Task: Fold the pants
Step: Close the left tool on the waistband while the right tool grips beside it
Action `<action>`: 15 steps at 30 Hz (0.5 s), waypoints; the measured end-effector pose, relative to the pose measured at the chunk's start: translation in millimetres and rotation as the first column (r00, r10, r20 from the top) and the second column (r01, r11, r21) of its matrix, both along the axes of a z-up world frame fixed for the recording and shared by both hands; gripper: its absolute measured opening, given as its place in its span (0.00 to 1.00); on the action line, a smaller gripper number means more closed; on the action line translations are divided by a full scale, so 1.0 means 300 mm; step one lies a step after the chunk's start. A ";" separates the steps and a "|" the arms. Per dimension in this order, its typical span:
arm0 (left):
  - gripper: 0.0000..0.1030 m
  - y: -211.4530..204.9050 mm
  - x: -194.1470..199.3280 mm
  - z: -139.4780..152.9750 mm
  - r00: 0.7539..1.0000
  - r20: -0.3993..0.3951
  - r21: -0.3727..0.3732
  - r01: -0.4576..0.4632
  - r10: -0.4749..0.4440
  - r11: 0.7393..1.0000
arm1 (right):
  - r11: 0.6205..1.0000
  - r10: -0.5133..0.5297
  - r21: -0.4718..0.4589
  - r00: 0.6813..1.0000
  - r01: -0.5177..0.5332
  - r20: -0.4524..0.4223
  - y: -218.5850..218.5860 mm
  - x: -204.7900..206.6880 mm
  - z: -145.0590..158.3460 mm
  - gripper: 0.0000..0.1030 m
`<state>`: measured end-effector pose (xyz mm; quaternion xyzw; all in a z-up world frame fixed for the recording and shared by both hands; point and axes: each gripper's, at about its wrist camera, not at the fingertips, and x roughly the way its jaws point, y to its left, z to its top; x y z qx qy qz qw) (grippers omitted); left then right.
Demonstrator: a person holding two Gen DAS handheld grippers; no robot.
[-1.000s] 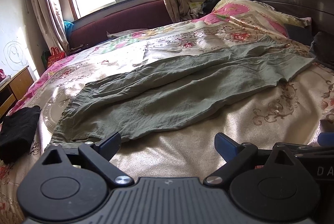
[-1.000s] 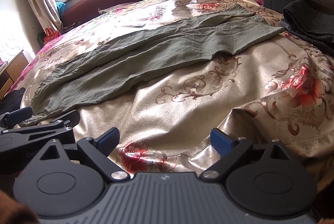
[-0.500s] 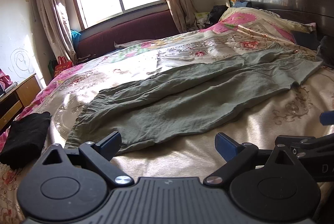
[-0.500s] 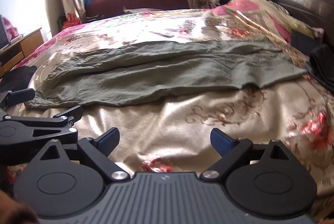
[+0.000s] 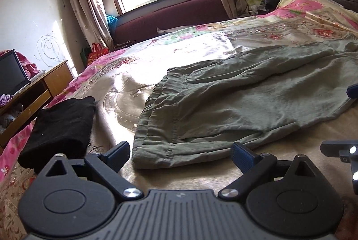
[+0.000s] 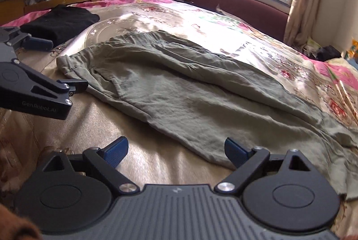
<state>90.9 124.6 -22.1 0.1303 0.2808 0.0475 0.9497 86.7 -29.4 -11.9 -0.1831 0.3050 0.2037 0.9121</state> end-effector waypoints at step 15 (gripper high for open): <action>0.50 0.163 0.088 -0.034 0.990 -0.117 -0.142 0.063 -0.080 0.988 | 0.959 0.255 -0.122 0.966 -0.257 -0.032 0.125 0.068 0.001 0.66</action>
